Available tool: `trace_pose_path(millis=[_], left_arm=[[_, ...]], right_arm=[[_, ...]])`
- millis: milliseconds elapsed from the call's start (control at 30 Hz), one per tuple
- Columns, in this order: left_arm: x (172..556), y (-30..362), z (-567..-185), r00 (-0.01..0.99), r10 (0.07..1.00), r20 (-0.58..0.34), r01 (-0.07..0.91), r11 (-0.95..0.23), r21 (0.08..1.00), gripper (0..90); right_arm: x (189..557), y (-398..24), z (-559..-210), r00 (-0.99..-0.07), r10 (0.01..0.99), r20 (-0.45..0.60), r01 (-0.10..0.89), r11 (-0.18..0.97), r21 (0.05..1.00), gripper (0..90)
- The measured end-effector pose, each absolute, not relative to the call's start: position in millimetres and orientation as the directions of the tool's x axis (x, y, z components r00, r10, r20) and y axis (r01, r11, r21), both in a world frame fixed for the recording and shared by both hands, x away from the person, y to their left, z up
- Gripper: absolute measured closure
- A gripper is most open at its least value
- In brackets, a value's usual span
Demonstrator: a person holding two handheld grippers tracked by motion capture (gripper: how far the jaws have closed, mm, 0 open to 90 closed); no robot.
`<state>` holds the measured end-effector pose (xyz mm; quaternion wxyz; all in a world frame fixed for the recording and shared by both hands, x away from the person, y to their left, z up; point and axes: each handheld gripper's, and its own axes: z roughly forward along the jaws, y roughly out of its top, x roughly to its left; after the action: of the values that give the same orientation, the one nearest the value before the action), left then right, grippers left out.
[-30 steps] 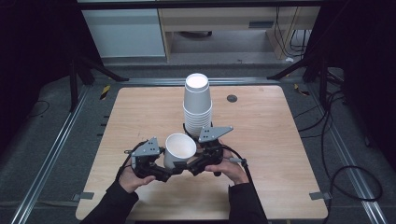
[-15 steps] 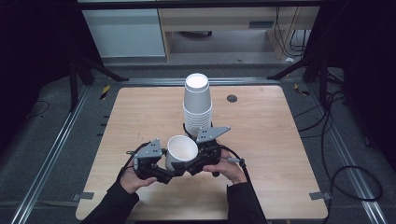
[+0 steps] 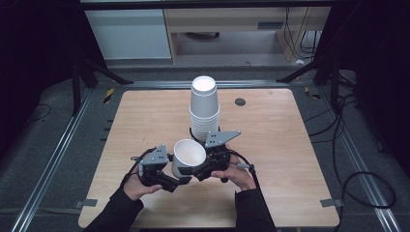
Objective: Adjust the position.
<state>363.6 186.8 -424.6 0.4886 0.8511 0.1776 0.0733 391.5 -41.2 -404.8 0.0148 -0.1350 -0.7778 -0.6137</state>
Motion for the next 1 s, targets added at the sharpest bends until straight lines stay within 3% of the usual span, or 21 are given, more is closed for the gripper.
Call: trace_pose_path(millis=[233,1000], left_arm=[[364,198,-429,0.910,0.410,-0.061,0.264,-0.459,0.848,13.6],[385,254,-445,0.744,0.661,-0.101,0.435,-0.364,0.824,13.5]], right_arm=[[391,-55,-395,-0.958,0.245,0.152,0.205,0.207,0.957,13.6],[387,-100,-386,-0.891,0.445,0.087,0.215,0.245,0.945,13.6]])
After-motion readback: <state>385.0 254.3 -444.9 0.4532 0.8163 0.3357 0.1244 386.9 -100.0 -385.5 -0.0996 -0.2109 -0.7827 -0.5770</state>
